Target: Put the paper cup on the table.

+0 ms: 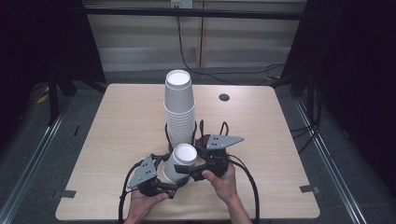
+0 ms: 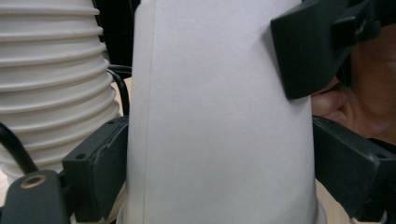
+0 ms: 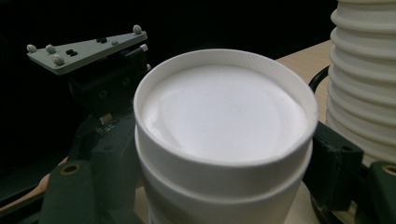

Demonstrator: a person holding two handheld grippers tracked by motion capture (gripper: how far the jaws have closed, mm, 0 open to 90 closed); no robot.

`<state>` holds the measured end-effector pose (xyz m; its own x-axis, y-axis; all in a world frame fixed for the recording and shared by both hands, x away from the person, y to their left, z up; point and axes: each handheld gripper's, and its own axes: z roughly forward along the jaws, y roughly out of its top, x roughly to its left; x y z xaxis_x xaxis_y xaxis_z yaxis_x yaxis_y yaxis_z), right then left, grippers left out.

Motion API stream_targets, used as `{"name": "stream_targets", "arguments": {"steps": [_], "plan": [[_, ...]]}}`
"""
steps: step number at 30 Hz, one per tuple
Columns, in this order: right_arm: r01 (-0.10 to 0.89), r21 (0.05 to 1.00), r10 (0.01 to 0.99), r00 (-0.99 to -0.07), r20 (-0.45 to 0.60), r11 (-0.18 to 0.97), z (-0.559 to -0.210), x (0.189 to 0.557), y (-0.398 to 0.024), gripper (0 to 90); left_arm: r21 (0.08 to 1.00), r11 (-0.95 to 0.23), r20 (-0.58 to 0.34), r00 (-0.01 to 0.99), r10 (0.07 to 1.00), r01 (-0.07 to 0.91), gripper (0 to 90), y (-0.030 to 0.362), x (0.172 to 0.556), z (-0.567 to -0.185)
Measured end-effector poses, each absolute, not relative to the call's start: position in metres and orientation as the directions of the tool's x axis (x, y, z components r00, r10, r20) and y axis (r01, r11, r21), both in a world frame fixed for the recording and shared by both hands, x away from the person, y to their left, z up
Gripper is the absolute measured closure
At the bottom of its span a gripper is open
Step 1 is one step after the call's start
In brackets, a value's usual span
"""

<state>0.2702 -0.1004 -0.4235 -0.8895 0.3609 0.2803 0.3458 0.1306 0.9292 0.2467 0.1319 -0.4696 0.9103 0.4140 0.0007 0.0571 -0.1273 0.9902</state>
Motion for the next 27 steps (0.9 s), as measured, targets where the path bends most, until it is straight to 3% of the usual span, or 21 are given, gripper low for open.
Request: {"name": "stream_targets", "arguments": {"steps": [16, 18, 27], "plan": [[0.341, 0.933, 0.345, -0.895, 0.284, 0.118, -0.4274, 0.2734, -0.0969, 18.5, 0.985, -0.152, -0.016, 0.91, 0.413, 0.086, 16.3, 0.1355, 0.2487, -0.4664], [0.343, 0.934, 0.353, -0.89, 0.289, 0.1, -0.4264, 0.2733, -0.0971, 12.9, 0.985, -0.152, -0.017, 0.91, 0.414, 0.088, 16.4, 0.136, 0.2484, -0.4657], [0.34, 0.935, 0.357, -0.889, 0.287, 0.096, -0.4239, 0.2726, -0.1018, 13.0, 0.977, -0.191, -0.006, 0.908, 0.419, 0.094, 16.7, 0.1403, 0.2491, -0.4679]]}}
